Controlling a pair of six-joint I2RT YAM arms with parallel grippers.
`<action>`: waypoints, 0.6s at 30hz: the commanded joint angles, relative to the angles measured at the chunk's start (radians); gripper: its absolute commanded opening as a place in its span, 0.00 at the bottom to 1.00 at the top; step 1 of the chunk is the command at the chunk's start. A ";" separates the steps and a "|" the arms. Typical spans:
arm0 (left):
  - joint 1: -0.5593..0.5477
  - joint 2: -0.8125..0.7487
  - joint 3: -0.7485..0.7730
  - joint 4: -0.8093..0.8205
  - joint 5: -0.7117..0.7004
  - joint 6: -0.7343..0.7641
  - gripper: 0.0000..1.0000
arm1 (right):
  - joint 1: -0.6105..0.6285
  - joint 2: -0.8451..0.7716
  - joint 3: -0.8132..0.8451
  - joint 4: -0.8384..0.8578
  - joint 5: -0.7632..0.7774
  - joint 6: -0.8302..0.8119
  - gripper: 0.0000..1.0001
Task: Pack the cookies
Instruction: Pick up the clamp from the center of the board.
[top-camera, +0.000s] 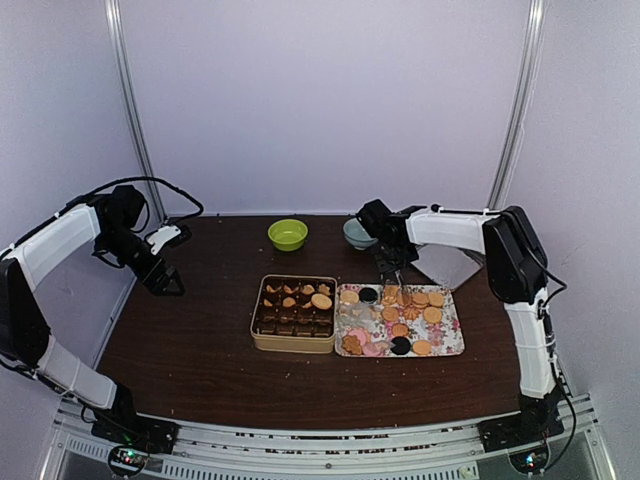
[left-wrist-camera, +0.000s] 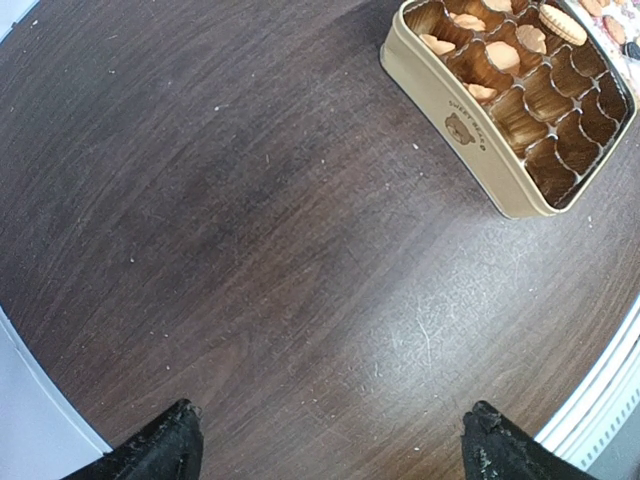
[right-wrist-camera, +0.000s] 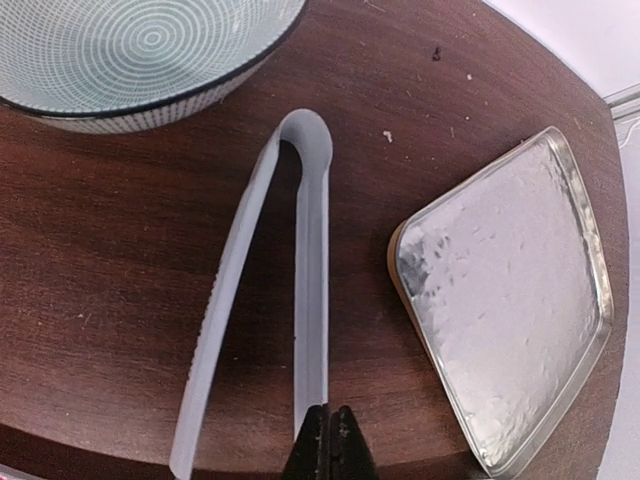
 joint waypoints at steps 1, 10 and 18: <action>0.008 -0.019 0.000 0.009 0.013 0.005 0.93 | -0.003 -0.077 -0.044 0.041 0.042 -0.003 0.00; 0.008 -0.030 -0.002 0.007 0.013 0.007 0.93 | -0.014 -0.132 -0.118 0.122 -0.050 0.008 0.16; 0.008 -0.037 -0.011 0.007 0.012 0.010 0.93 | -0.059 -0.108 -0.091 0.108 -0.137 0.025 0.39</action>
